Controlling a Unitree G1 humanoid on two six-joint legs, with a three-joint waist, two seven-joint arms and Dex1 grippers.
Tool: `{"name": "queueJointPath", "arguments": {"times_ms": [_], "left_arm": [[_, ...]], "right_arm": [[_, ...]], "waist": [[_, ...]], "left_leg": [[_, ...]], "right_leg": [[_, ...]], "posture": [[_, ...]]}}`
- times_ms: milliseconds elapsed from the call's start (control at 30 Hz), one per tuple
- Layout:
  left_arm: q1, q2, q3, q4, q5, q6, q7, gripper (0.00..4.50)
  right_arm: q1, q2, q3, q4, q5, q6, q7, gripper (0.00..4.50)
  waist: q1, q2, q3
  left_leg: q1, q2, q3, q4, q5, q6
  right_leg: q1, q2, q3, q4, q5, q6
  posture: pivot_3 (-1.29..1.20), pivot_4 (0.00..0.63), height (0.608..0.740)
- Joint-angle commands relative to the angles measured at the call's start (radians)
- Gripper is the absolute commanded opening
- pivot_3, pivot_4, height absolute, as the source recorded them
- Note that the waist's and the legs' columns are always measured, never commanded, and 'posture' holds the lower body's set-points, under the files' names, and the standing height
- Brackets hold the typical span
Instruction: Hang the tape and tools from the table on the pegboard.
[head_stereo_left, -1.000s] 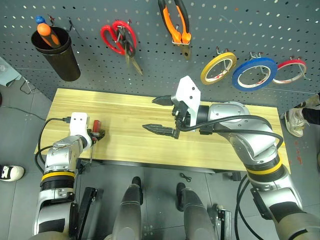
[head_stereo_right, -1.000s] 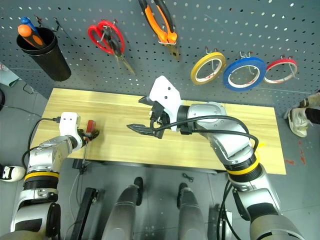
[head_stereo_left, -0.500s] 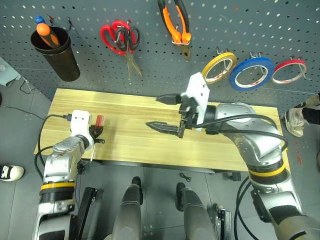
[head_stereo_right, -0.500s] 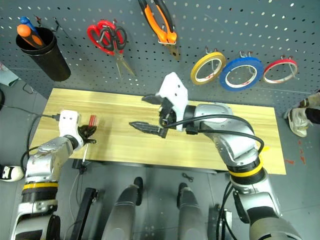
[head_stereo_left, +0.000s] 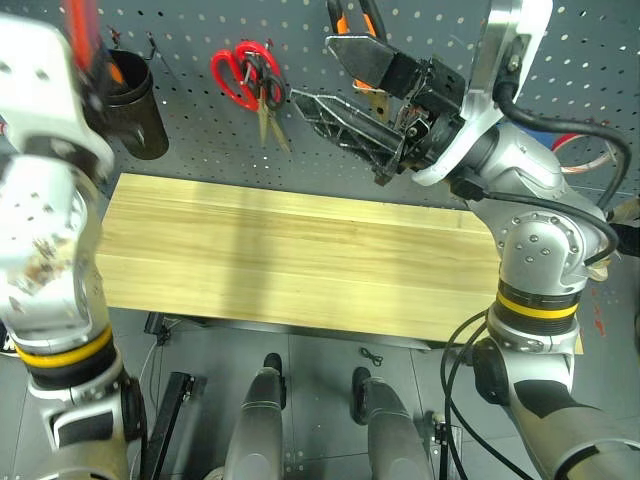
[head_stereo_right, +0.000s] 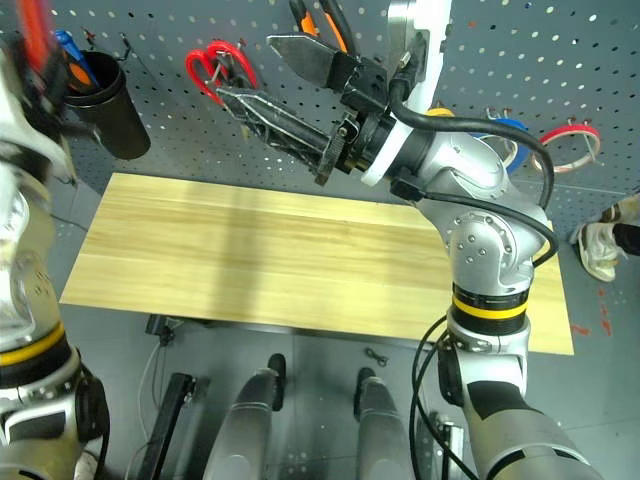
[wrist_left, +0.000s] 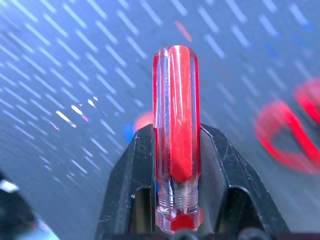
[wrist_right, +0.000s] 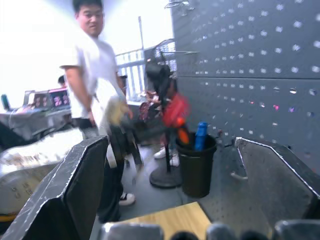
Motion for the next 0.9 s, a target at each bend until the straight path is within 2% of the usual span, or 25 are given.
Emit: {"name": "queueJointPath", "arguments": {"times_ms": [33, 167, 433, 600, 800, 867, 900], "left_arm": [[-0.095, 0.016, -0.014, 0.058, 0.036, -0.08, 0.028, 0.71], [-0.234, -0.012, -0.06, 0.246, 0.045, -0.248, 0.028, 0.71], [-0.522, -0.052, -0.102, 0.751, 0.056, -0.649, 0.033, 0.71], [-0.526, -0.071, -0.101, 0.902, 0.058, -0.754, 0.052, 0.71], [-0.481, -0.095, -0.088, 0.962, 0.038, -0.791, 0.059, 0.71], [-0.473, -0.092, -0.082, 0.96, 0.034, -0.789, 0.065, 1.77], [-0.47, -0.091, -0.079, 0.956, 0.029, -0.786, 0.066, 2.11]], "right_arm": [[-0.044, 0.008, -0.019, -0.001, -0.018, -0.075, -0.011, 4.5], [-0.073, 0.018, -0.01, 0.036, -0.045, -0.126, -0.015, 4.5], [-0.108, 0.023, -0.002, 0.065, -0.082, -0.176, -0.03, 4.5], [-0.099, 0.007, 0.0, 0.046, -0.102, -0.166, -0.049, 4.5], [-0.056, -0.041, 0.024, 0.032, -0.138, -0.141, -0.049, 4.5], [-0.05, -0.048, 0.022, 0.024, -0.131, -0.132, -0.052, 4.5], [-0.048, -0.049, 0.022, 0.021, -0.13, -0.13, -0.054, 4.5]], "waist": [[0.005, 0.0, 0.0], [0.012, 0.0, 0.0], [0.014, -0.002, -0.001], [0.006, -0.002, -0.001], [0.002, -0.002, -0.001], [0.001, -0.002, -0.001], [0.0, -0.002, -0.001]], "left_leg": [[0.0, 0.0, 0.0, 0.0, 0.0, 0.0], [0.0, 0.0, 0.0, 0.0, 0.0, 0.0], [-0.002, 0.0, -0.001, 0.0, 0.001, -0.001], [-0.003, 0.0, -0.001, 0.0, 0.001, -0.002], [-0.003, 0.0, -0.001, 0.0, 0.002, -0.002], [-0.003, 0.0, -0.001, 0.0, 0.002, -0.002], [-0.003, 0.0, -0.001, 0.0, 0.002, -0.002]], "right_leg": [[0.0, 0.0, 0.0, 0.0, 0.0, 0.0], [0.0, 0.0, -0.001, 0.001, 0.0, 0.0], [0.0, -0.001, -0.005, 0.001, 0.001, -0.001], [0.0, -0.001, -0.005, 0.003, 0.001, -0.001], [0.0, -0.001, -0.006, 0.004, 0.001, -0.001], [0.0, -0.002, -0.006, 0.004, 0.001, -0.001], [0.0, -0.001, -0.006, 0.004, 0.001, -0.001]], "posture": [[0.22, 0.35, 0.74], [0.2, 0.338, 0.74], [0.15, 0.317, 0.74], [0.12, 0.316, 0.74], [0.11, 0.324, 0.74], [0.11, 0.328, 0.74], [0.11, 0.328, 0.74]]}}
